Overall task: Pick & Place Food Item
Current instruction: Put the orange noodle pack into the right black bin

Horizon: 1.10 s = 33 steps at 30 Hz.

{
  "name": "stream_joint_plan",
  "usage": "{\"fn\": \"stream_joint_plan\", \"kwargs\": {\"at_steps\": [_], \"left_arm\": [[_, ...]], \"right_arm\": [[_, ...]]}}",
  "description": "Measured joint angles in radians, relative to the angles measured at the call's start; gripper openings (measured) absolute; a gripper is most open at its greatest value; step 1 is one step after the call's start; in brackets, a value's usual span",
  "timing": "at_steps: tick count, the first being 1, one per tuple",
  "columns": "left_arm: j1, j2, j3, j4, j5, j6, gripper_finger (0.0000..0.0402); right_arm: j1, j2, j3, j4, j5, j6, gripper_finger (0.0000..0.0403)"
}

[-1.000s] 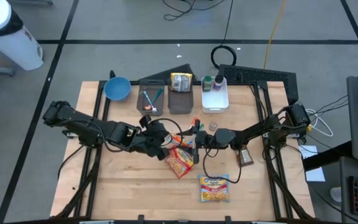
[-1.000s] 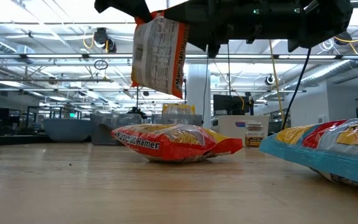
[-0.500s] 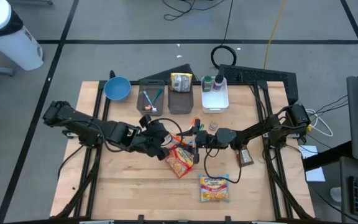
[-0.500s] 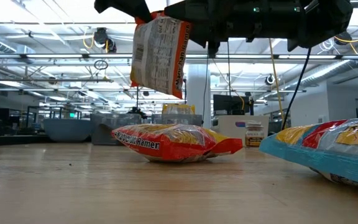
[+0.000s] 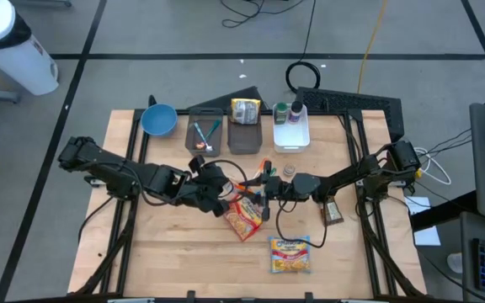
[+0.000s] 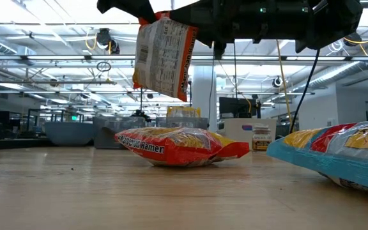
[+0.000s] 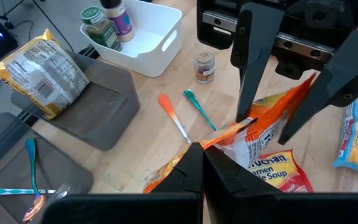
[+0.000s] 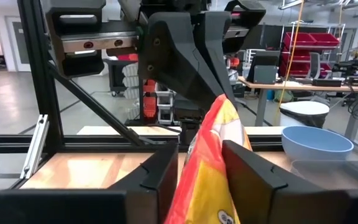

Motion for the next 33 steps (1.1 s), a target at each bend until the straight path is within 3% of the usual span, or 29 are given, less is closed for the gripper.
{"fn": "stream_joint_plan", "kwargs": {"at_steps": [18, 30, 33], "left_arm": [[-0.001, 0.000, 0.000, -0.001, 0.000, 0.001, 0.0000], [0.000, 0.000, 0.000, -0.001, 0.007, 0.016, 0.0006], [0.008, 0.000, 0.000, -0.001, 0.081, 0.043, 0.0015]], "right_arm": [[-0.001, 0.000, 0.000, 0.015, 0.001, -0.014, 0.0004], [-0.007, 0.000, 0.000, 0.012, 0.000, -0.019, 0.0001], [-0.006, 0.000, 0.000, 0.000, -0.003, -0.028, 0.0000]]}}
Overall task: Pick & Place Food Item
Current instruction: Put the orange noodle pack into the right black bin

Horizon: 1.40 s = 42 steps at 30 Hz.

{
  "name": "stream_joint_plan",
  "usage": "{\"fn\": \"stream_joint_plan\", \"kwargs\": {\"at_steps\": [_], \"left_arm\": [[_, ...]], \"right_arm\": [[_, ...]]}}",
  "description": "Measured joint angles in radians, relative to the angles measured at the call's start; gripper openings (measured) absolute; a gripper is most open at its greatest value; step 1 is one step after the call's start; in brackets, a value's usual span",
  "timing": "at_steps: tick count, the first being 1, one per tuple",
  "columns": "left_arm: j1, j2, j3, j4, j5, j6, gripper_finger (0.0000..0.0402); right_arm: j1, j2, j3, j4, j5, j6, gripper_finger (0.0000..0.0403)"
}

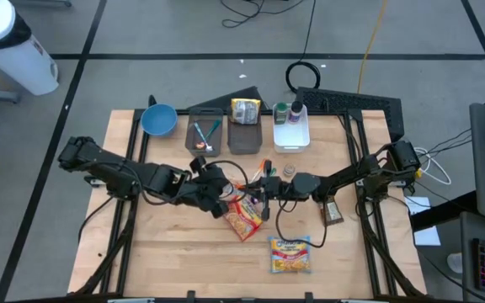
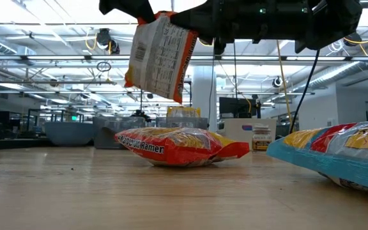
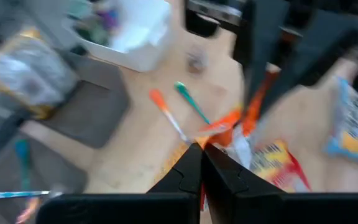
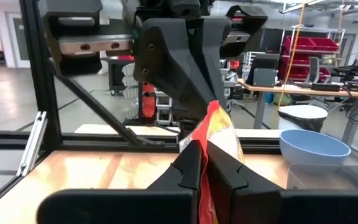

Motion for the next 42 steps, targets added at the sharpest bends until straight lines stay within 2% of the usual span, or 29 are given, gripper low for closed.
{"fn": "stream_joint_plan", "kwargs": {"at_steps": [6, 13, 17, 22, 26, 30, 34, 37, 42], "left_arm": [[0.083, 0.000, 0.000, 0.002, 0.283, 0.068, 0.0046], [0.162, -0.014, -0.001, 0.014, 0.467, 0.183, 0.0123], [0.193, -0.028, -0.001, 0.019, 0.518, 0.199, 0.0173], [0.228, -0.032, 0.000, 0.003, 0.657, 0.212, 0.0224], [0.254, -0.033, 0.018, -0.038, 0.770, 0.206, 0.0248], [0.262, -0.033, 0.074, -0.095, 0.770, 0.295, 0.0254], [0.261, -0.034, 0.167, -0.169, 0.683, 0.403, 0.0246], [0.265, -0.035, 0.212, -0.166, 0.628, 0.469, 0.0239], [0.306, -0.015, 0.241, -0.174, 0.672, 0.487, 0.0232]], "right_arm": [[0.000, 0.000, 0.000, -0.038, -0.004, -0.013, 0.0000], [-0.001, -0.002, 0.000, -0.116, -0.001, -0.010, 0.0000], [-0.001, -0.002, 0.000, -0.151, -0.001, 0.003, 0.0000], [-0.001, -0.011, 0.000, -0.177, -0.005, 0.002, 0.0000], [-0.006, -0.057, 0.000, -0.266, -0.076, 0.006, 0.0000], [-0.007, -0.121, -0.001, -0.344, -0.113, 0.013, 0.0000], [-0.015, -0.184, 0.014, -0.431, -0.121, 0.008, 0.0000], [-0.039, -0.204, 0.061, -0.516, -0.190, 0.012, 0.0000], [-0.058, -0.204, 0.137, -0.609, -0.217, -0.035, 0.0000]]}}
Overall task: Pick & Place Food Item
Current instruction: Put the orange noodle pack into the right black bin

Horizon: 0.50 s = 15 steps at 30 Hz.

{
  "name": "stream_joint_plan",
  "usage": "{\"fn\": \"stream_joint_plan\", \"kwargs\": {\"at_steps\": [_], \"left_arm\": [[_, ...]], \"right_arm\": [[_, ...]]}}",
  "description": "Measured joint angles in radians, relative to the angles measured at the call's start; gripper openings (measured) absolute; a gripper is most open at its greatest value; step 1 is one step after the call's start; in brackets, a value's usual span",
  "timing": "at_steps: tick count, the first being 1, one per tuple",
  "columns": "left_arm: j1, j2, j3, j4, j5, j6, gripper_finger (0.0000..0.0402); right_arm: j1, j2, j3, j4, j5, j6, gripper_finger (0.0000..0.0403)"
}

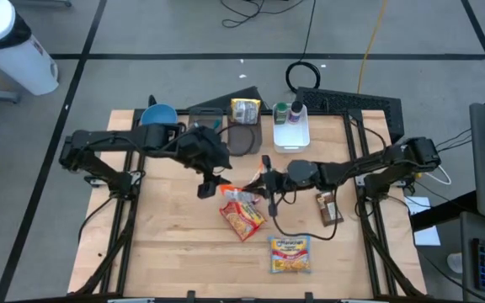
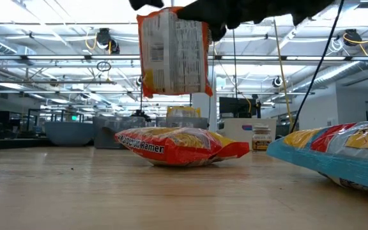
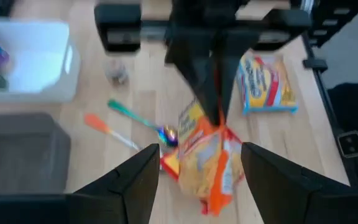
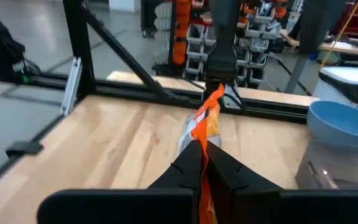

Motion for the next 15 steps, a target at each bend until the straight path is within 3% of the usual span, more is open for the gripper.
{"fn": "stream_joint_plan", "kwargs": {"at_steps": [11, 15], "left_arm": [[0.034, 0.050, 0.002, -0.033, 0.094, -0.010, 0.0229], [0.034, 0.067, 0.002, -0.028, 0.095, -0.005, 0.0223]], "right_arm": [[-0.056, 0.001, 0.084, -0.091, -0.002, -0.082, 0.0000], [-0.081, 0.001, 0.085, -0.087, -0.052, -0.074, 0.0000]]}}
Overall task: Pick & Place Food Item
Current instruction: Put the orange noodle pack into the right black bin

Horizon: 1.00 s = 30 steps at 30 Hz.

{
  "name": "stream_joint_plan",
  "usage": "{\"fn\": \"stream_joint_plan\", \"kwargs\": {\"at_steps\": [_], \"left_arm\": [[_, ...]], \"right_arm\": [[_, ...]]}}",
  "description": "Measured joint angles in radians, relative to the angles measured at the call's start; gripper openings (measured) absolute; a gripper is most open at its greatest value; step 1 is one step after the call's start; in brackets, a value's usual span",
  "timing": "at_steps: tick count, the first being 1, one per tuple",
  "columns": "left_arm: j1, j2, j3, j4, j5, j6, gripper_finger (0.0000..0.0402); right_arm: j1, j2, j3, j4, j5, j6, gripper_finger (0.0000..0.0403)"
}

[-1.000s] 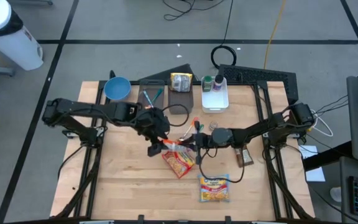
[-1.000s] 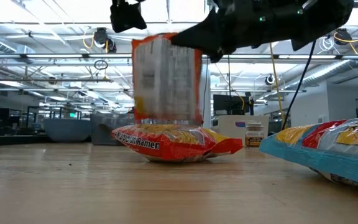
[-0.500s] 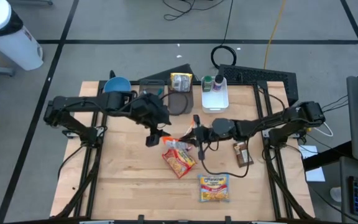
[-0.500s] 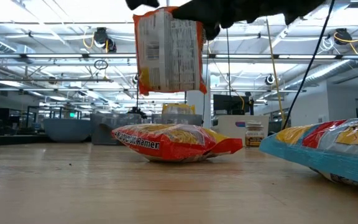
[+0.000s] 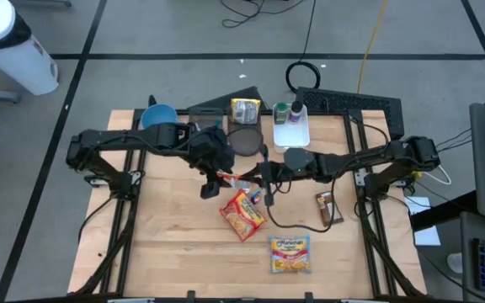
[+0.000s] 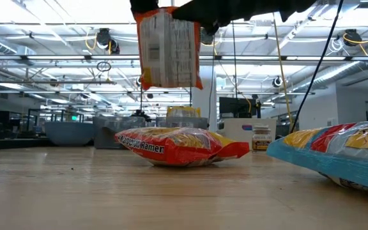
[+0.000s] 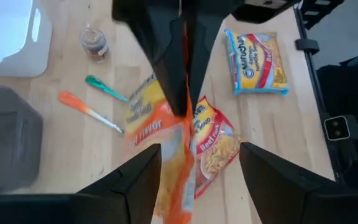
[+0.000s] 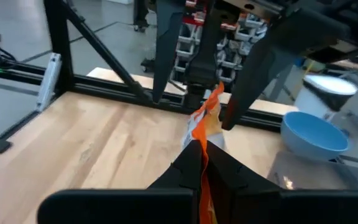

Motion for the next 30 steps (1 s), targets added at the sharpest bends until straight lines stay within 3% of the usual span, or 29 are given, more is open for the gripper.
{"fn": "stream_joint_plan", "kwargs": {"at_steps": [10, 30], "left_arm": [[0.037, 0.026, 0.000, 0.012, -0.001, 0.004, 0.0216], [0.050, 0.027, 0.000, 0.043, 0.003, 0.025, 0.0097]], "right_arm": [[-0.010, 0.000, 0.000, 0.036, -0.044, 0.002, 0.0000], [-0.010, 0.000, 0.000, 0.022, -0.046, -0.008, 0.0000]]}}
